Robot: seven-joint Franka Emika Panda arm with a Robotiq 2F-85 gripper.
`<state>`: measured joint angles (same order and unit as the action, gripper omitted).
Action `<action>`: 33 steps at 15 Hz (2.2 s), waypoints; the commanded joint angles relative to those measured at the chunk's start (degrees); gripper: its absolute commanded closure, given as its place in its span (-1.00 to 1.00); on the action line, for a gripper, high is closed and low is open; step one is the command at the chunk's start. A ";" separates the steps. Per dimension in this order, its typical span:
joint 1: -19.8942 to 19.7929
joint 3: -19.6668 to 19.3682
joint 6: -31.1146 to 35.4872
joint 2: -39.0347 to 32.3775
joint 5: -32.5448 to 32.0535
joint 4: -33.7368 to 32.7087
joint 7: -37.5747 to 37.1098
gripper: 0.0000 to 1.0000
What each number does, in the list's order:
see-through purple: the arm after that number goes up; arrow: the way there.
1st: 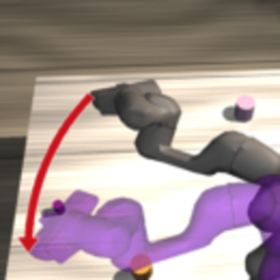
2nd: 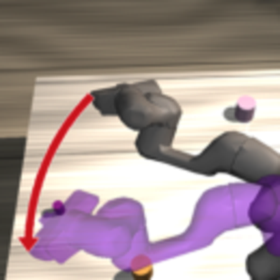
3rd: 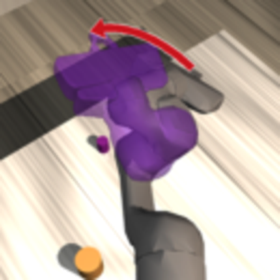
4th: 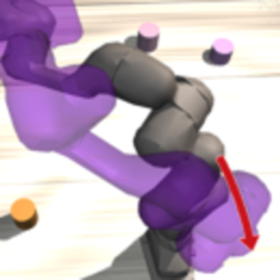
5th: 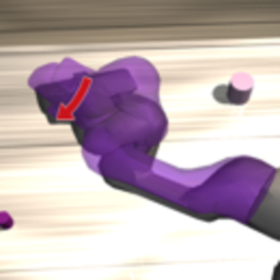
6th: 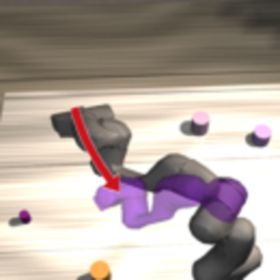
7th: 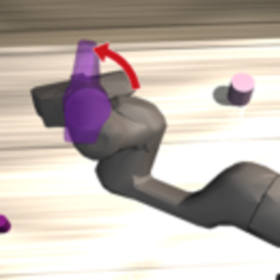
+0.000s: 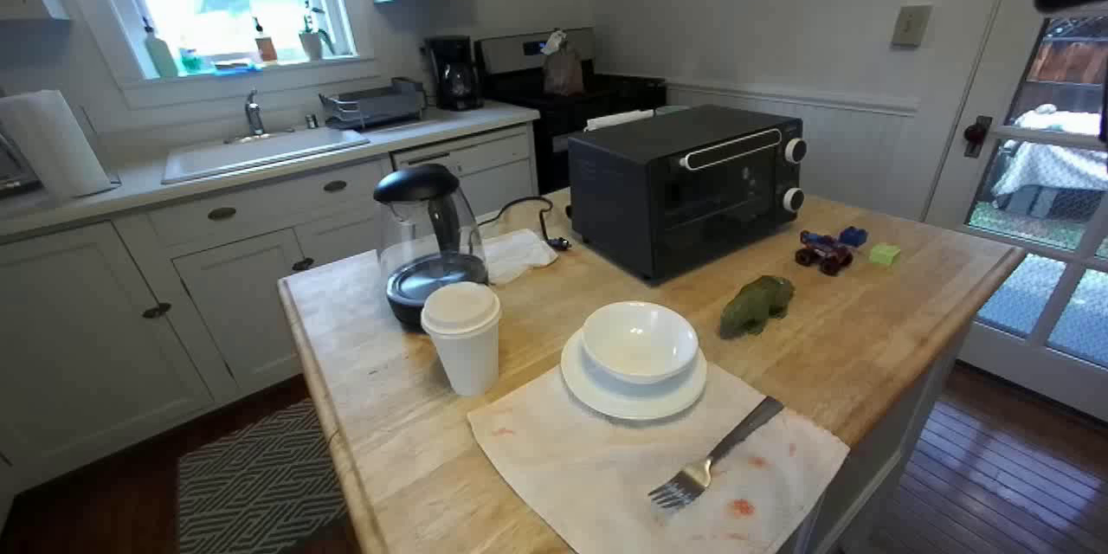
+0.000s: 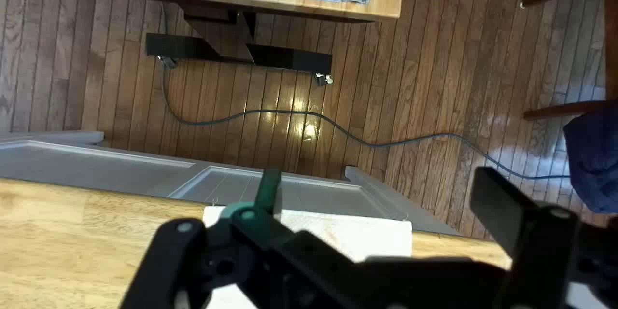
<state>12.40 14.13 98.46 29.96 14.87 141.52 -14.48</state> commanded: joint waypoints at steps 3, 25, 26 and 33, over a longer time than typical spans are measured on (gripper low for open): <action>-0.24 0.17 -0.20 0.01 0.05 -0.13 0.08 -1.00; -21.25 -10.81 10.29 -1.30 -12.94 7.74 -13.18 -1.00; -20.07 -10.24 9.02 -0.22 -12.49 7.19 -12.02 -1.00; -20.91 -11.27 9.24 -1.27 -12.47 7.49 -12.26 -1.00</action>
<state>-8.90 3.25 107.87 28.70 2.58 149.13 -26.60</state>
